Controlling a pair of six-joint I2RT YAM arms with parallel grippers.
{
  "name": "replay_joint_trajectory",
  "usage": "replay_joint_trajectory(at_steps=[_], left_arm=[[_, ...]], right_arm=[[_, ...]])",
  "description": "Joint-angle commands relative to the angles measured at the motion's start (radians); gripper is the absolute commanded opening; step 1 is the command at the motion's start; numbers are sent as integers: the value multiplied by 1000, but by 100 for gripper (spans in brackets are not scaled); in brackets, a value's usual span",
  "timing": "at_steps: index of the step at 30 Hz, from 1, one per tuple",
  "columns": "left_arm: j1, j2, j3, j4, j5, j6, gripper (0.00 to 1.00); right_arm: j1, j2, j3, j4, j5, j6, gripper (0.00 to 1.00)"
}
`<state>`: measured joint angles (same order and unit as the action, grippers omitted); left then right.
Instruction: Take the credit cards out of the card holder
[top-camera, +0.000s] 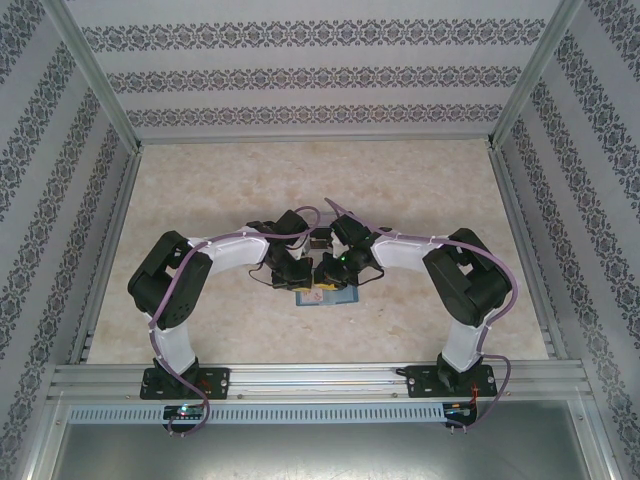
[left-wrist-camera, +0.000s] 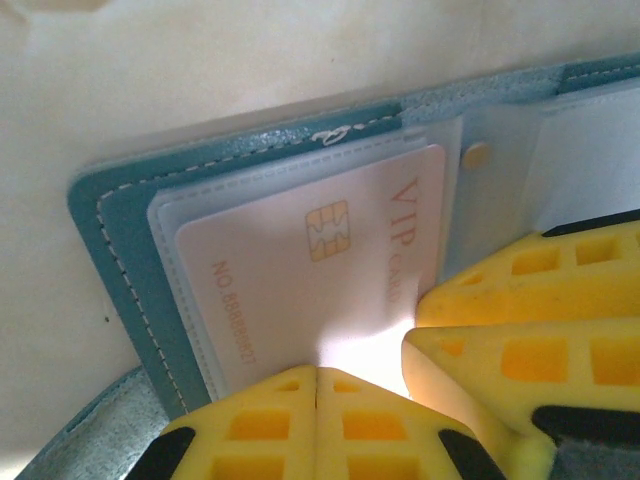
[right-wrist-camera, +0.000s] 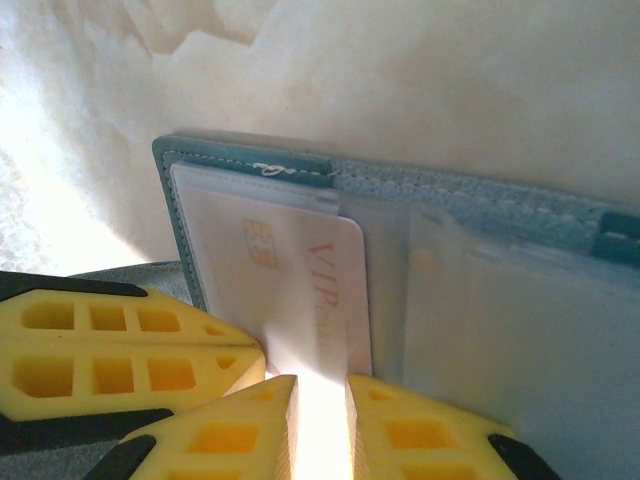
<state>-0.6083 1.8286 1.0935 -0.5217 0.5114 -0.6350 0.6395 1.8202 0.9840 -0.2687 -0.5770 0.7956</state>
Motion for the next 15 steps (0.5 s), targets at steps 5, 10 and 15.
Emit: replay_joint_trajectory(at_steps=[5,10,15], left_arm=[[8,12,20,-53,-17,19,2],[8,2,20,-56,-27,18,4],[8,-2,25,-64,-34,18,6]], right_arm=[[12,30,20,-6,6,0,21],[11,24,31,-81,73,-41,21],[11,16,47,-143,112,-77,21]])
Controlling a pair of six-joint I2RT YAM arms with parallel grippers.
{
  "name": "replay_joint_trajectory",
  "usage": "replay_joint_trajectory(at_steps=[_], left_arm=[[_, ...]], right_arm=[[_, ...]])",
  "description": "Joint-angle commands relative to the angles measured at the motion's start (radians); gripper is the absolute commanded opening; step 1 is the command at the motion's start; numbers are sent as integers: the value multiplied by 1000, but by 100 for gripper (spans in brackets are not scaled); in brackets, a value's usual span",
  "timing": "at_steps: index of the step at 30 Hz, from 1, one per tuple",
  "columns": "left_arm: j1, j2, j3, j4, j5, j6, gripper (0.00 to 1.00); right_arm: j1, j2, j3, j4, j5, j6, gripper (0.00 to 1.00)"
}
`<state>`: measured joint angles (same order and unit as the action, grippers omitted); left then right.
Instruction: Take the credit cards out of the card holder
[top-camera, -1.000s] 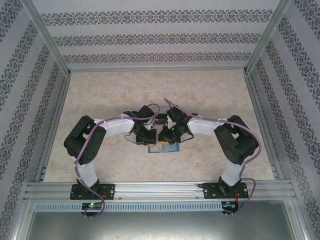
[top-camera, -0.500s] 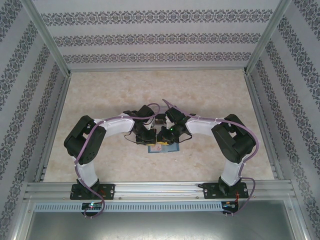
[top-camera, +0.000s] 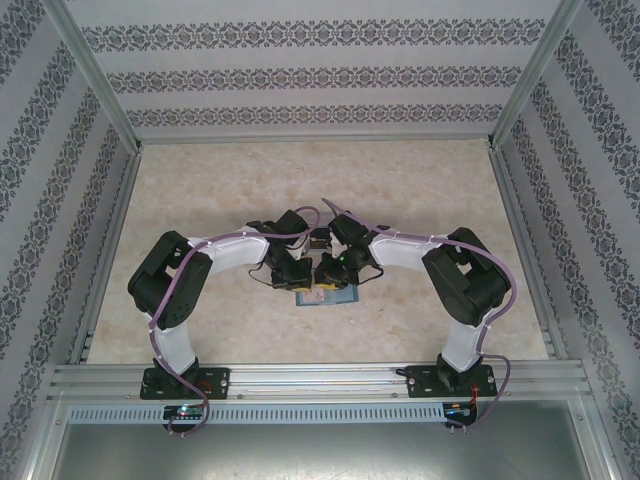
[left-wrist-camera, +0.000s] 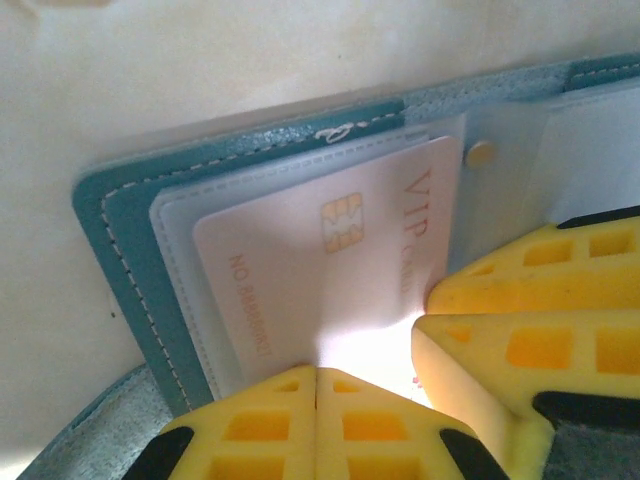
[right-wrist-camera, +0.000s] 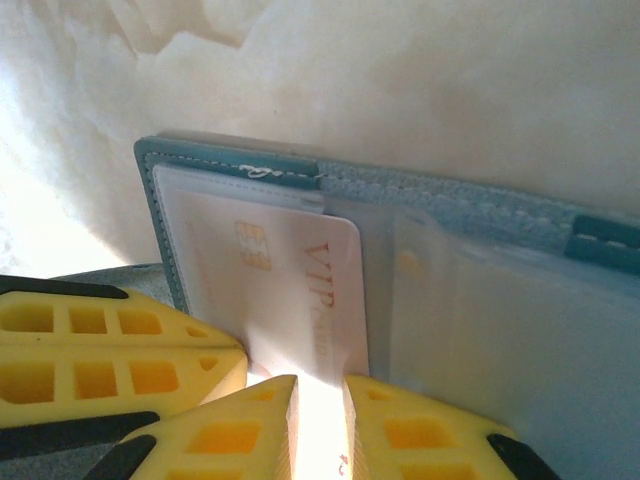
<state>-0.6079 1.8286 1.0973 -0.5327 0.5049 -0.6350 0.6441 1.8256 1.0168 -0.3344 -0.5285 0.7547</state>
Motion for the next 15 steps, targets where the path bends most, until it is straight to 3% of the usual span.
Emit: replay_joint_trajectory(at_steps=[1,15], left_arm=[[8,-4,21,-54,-26,18,5],[8,20,30,-86,-59,29,5]], right_arm=[[5,8,14,-81,67,-39,21],[-6,-20,14,-90,58,-50,21]])
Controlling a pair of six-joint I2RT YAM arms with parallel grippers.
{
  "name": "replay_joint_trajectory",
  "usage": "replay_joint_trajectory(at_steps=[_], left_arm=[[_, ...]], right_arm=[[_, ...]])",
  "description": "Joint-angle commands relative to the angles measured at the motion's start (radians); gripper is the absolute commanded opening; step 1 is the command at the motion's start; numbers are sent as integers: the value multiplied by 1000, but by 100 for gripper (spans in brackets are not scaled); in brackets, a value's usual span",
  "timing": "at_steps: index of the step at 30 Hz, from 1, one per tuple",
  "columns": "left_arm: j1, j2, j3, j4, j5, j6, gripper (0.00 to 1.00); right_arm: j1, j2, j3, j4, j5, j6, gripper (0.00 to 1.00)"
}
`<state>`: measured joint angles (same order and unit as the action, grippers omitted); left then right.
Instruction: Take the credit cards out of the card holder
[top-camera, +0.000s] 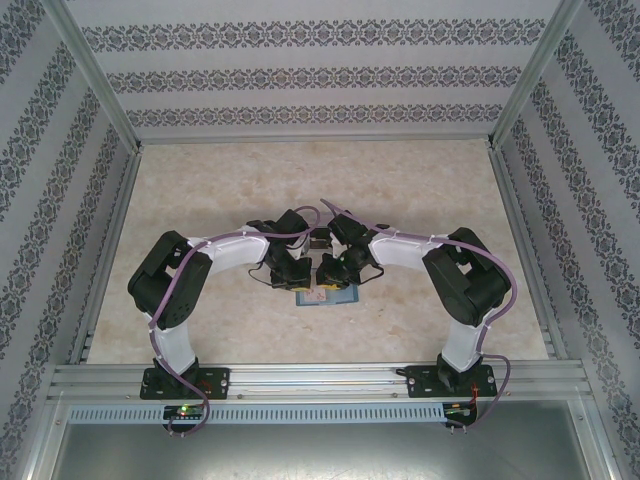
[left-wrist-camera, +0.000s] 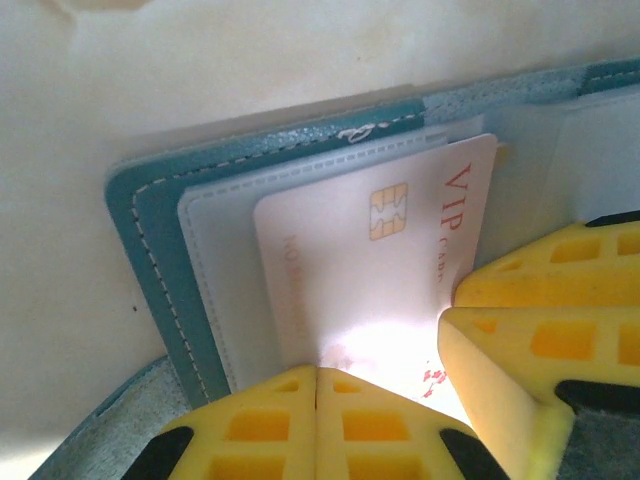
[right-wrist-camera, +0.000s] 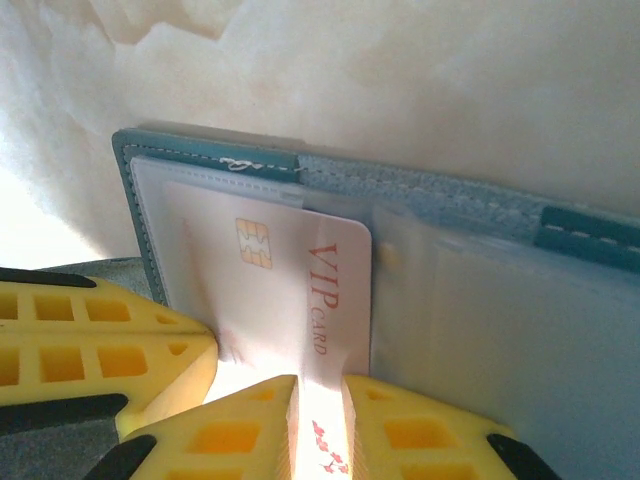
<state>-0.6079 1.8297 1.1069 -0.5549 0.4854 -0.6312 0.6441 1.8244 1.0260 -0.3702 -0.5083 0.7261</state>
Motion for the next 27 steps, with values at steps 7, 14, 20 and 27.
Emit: replay_joint_trajectory(at_steps=[7,14,20,27], left_arm=[[8,34,25,-91,-71,34,5],[8,7,30,-89,-69,27,4],[8,-8,41,-96,-85,27,7],[8,-1,29,-99,-100,25,6]], right_arm=[[-12,-24,-8,-54,39,-24,21],[-17,-25,-15,-55,41,-25,20],[-18,-24,-17,-55,39,-26,20],[-24,-33,-21,-58,44,-25,20]])
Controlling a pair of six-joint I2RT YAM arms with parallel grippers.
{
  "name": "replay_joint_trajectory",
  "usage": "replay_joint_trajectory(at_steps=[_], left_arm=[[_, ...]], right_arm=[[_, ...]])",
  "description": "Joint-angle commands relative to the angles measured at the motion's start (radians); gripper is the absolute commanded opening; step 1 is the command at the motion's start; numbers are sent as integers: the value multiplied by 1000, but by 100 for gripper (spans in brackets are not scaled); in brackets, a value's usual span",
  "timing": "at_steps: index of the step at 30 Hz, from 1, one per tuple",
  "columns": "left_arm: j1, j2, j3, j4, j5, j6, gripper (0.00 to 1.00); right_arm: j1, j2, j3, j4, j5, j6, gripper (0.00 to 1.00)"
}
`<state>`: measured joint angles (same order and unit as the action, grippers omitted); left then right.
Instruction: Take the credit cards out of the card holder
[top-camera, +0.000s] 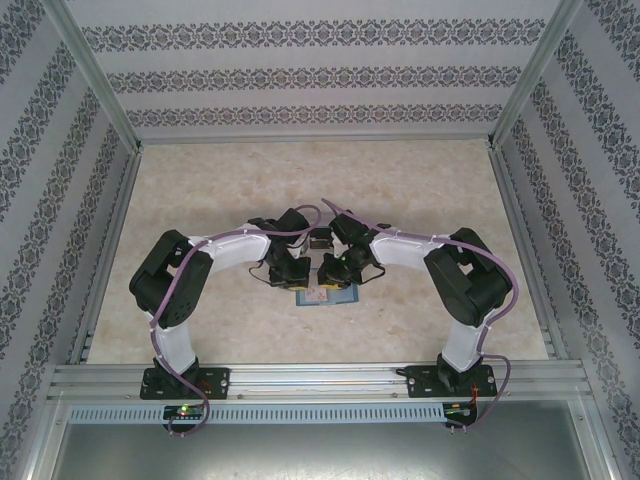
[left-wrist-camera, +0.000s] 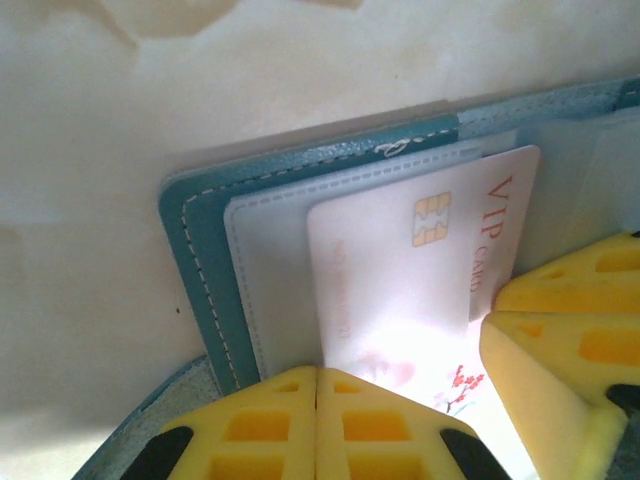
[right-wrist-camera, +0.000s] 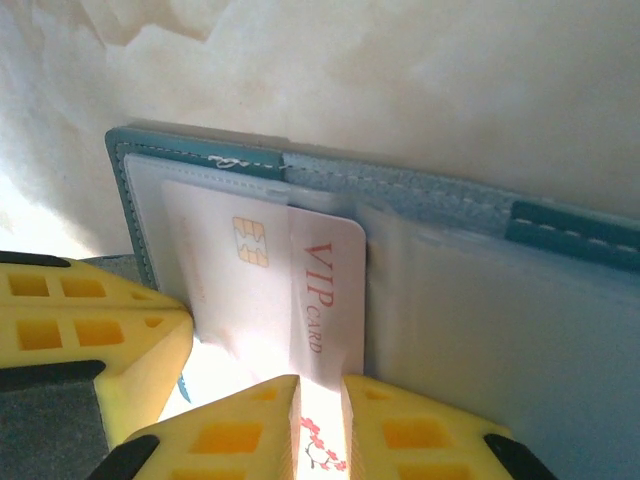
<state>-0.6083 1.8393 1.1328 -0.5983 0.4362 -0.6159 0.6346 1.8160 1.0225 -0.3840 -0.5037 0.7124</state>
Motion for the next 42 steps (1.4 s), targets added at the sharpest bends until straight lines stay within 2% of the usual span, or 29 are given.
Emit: replay_joint_trajectory(at_steps=[1,9,20,42], left_arm=[[8,-13,3,-58,-56,11,5],[8,14,-3,-43,-35,14,4],[8,60,1,-56,-30,27,4],[8,100,20,-79,-21,45,0]], right_arm=[[-14,-24,-20,-44,39,-11,20],[-15,-36,-24,-28,25,-4,20],[-34,-69,-37,-16,11,7,25],[-25,8,-21,16,-52,-1,24]])
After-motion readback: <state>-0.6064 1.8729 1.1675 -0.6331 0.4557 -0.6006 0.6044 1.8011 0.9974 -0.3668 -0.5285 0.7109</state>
